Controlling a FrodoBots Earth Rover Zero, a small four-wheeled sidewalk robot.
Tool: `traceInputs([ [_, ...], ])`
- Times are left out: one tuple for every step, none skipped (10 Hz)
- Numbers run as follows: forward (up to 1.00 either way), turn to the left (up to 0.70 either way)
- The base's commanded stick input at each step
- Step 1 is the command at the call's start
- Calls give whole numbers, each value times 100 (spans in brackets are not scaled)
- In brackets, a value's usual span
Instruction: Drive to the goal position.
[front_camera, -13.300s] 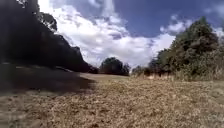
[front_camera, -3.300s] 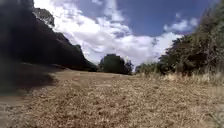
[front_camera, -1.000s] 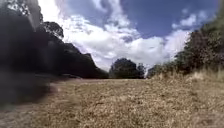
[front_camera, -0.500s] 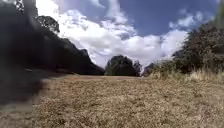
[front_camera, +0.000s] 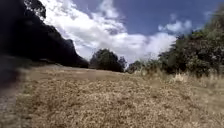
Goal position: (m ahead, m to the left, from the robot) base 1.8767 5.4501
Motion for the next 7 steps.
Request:
traceInputs([
  [70,0],
  [70,0],
  [70,0],
  [70,0],
  [70,0],
  [70,0],
  [70,0],
])
